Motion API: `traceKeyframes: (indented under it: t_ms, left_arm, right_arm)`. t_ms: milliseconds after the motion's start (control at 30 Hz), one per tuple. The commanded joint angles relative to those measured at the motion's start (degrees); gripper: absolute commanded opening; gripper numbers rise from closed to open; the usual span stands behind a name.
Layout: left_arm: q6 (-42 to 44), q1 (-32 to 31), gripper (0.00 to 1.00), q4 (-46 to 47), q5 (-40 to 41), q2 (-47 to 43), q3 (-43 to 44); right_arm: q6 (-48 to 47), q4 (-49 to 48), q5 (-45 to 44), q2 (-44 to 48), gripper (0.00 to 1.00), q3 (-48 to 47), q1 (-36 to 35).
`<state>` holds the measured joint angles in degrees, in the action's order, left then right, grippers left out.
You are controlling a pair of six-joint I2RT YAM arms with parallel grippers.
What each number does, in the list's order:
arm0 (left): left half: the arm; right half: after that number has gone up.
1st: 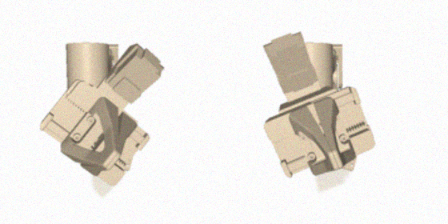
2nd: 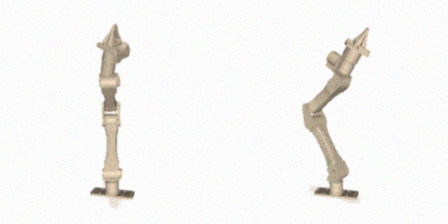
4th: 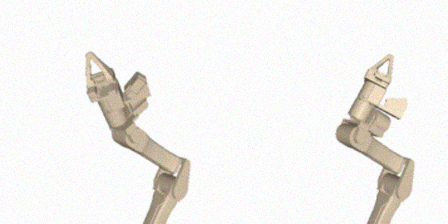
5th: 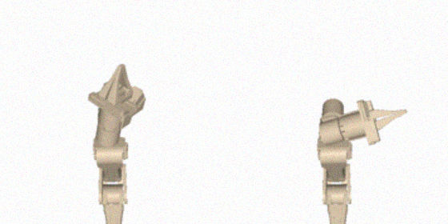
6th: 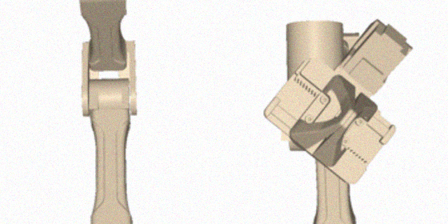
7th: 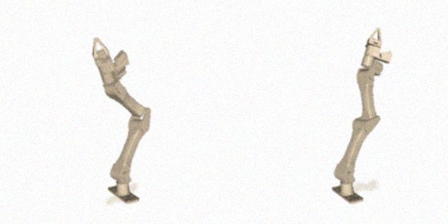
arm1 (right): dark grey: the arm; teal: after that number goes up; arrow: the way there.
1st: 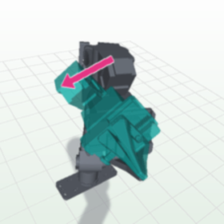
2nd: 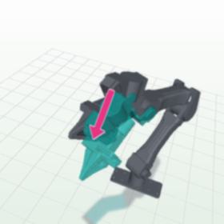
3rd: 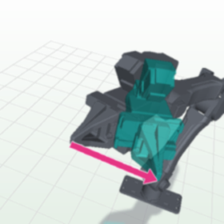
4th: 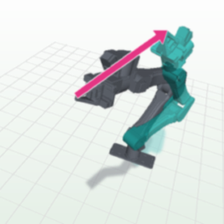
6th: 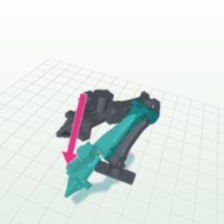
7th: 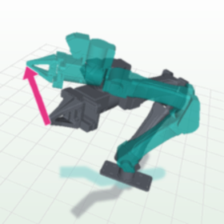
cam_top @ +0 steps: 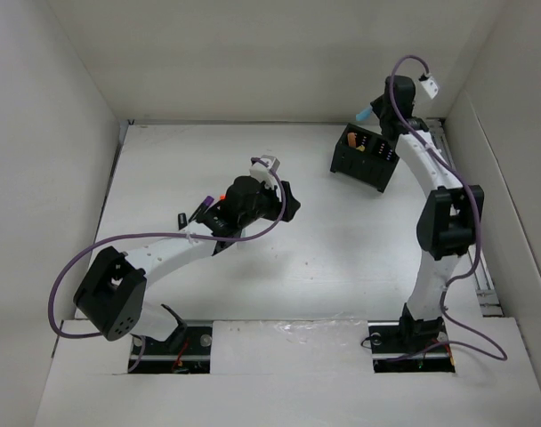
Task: Sort the stationery into containers
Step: Place the stationery in the storage box.
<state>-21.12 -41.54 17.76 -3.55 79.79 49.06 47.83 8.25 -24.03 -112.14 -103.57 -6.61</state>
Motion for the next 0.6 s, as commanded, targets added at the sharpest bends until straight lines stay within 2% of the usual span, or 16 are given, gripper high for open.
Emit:
traceKeyframes:
  t_ms: [0, 300, 367, 500, 533, 567]
  left_arm:
    - [-0.32, -0.12, 0.64, 1.41, 1.0, -0.95, -0.28]
    - [-0.85, -0.12, 0.62, 1.48, 0.48, -0.34, 0.25]
    - [-0.85, -0.12, 0.62, 1.49, 1.08, -0.34, 0.25]
    - [-0.85, -0.12, 0.62, 0.79, 2.15, -0.34, 0.25]
    - [-0.85, -0.12, 0.62, 0.79, 3.62, -0.34, 0.25]
    - [-0.85, -0.12, 0.62, 0.79, 4.42, -0.34, 0.25]
  right_arm:
    - [-3.89, 6.78, -9.52, -2.21, 0.07, -2.6, -1.56]
    - [-5.55, 3.97, -12.52, -0.98, 0.07, 3.99, -2.62]
    - [-6.08, 3.97, -14.2, -0.98, 0.1, 4.52, -3.84]
    - [-6.09, 5.11, -15.69, -1.51, 0.37, 3.9, -5.34]
    - [-5.48, 5.11, -15.69, -0.9, 0.5, 4.42, -5.95]
    - [-5.47, 4.59, -15.69, -0.11, 0.55, 4.43, -5.96]
